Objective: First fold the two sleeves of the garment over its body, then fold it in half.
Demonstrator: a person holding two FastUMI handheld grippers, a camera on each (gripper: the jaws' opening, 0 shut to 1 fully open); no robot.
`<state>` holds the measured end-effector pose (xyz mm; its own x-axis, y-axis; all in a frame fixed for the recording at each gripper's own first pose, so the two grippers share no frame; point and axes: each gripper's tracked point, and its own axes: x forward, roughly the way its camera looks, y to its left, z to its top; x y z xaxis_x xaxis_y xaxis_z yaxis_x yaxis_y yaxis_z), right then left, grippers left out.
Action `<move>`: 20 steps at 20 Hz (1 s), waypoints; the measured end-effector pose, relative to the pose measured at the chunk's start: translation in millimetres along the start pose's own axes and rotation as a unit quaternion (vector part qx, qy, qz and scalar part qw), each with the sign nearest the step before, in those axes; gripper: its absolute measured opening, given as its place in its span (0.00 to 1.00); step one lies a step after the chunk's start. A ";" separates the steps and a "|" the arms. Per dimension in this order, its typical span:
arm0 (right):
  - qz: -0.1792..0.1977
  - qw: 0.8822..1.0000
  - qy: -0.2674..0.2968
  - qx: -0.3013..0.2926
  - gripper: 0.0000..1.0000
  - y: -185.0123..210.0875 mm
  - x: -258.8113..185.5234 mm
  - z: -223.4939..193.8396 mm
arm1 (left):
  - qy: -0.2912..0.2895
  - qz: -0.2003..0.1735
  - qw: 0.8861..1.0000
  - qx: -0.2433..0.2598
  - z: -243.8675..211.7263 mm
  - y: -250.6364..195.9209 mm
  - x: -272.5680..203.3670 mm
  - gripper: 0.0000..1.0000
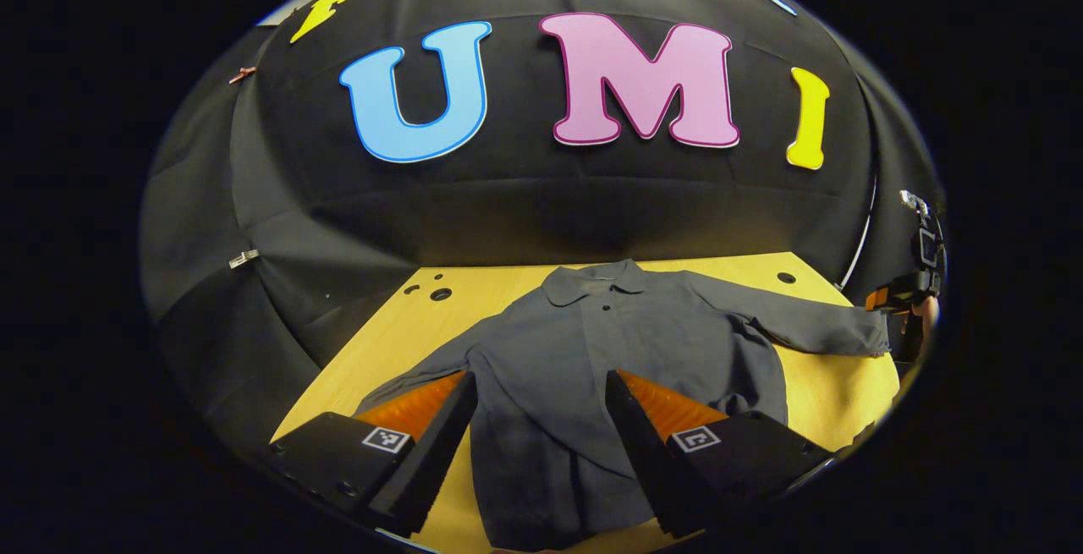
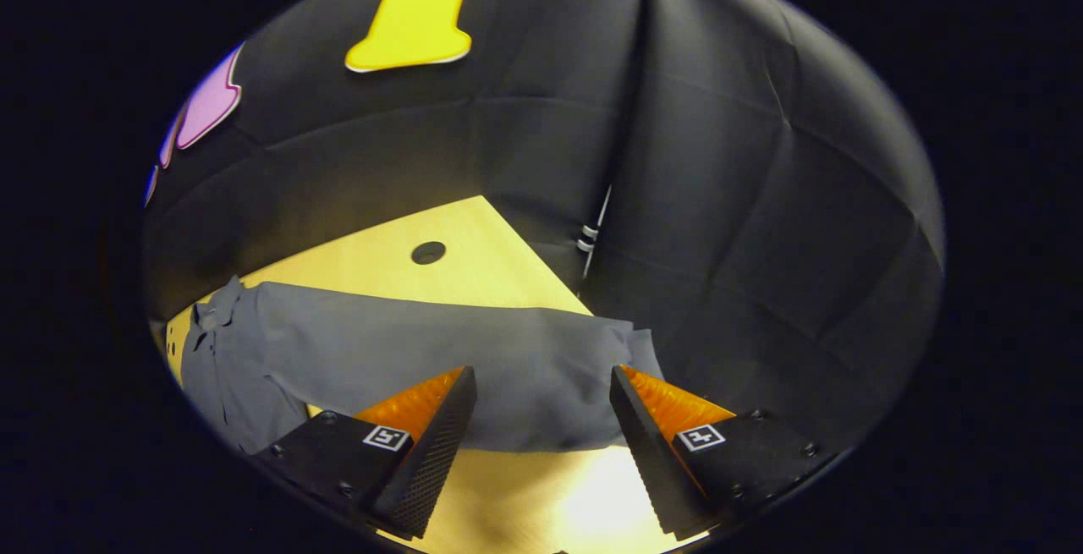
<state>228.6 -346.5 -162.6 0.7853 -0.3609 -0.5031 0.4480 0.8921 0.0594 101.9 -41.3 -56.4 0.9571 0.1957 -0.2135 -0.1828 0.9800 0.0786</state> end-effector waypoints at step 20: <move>-0.035 0.993 0.105 0.043 0.99 -39.3 80.3 -50.3 | 0.042 0.031 0.999 -0.006 -11.9 10.5 -0.8 0.96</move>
<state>252.5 -396.8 -248.7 0.6493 -0.3478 -0.6763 0.5396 0.8373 0.0875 96.6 -30.7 -67.1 0.9219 0.2572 -0.2896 -0.2438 0.9663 0.0821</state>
